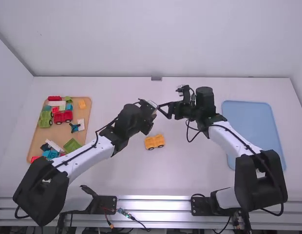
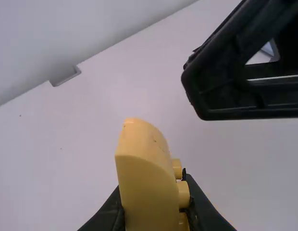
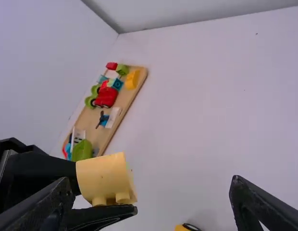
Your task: Assemble lego blocks to make yellow taxi
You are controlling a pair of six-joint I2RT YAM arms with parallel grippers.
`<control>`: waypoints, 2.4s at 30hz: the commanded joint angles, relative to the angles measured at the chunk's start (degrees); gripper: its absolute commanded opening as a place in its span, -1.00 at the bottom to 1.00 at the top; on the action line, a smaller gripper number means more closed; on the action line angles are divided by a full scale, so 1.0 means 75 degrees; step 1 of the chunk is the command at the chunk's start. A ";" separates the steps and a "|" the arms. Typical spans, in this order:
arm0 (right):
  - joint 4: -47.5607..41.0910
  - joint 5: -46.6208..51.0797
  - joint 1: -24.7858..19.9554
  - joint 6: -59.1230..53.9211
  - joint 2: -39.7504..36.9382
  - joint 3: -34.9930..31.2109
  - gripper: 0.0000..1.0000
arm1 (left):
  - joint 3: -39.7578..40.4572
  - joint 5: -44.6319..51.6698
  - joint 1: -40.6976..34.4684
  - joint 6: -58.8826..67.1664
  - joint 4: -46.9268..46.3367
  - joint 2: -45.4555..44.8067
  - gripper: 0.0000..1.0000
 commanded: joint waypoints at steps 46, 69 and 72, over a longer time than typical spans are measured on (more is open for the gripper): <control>0.2361 0.0067 0.0332 0.0370 0.0044 -0.0953 -0.03 | -0.0079 0.1457 -0.0157 -0.1510 0.1985 0.0842 -0.97; 0.2192 0.0434 0.0335 0.0510 0.0044 -0.0953 -0.69 | -0.0079 0.1513 -0.0157 -0.2025 0.2226 0.0845 -0.45; 0.2194 0.0443 0.0332 0.0513 0.0044 -0.0953 -0.74 | -0.0079 0.1510 -0.0157 -0.2028 0.2270 0.0845 -0.11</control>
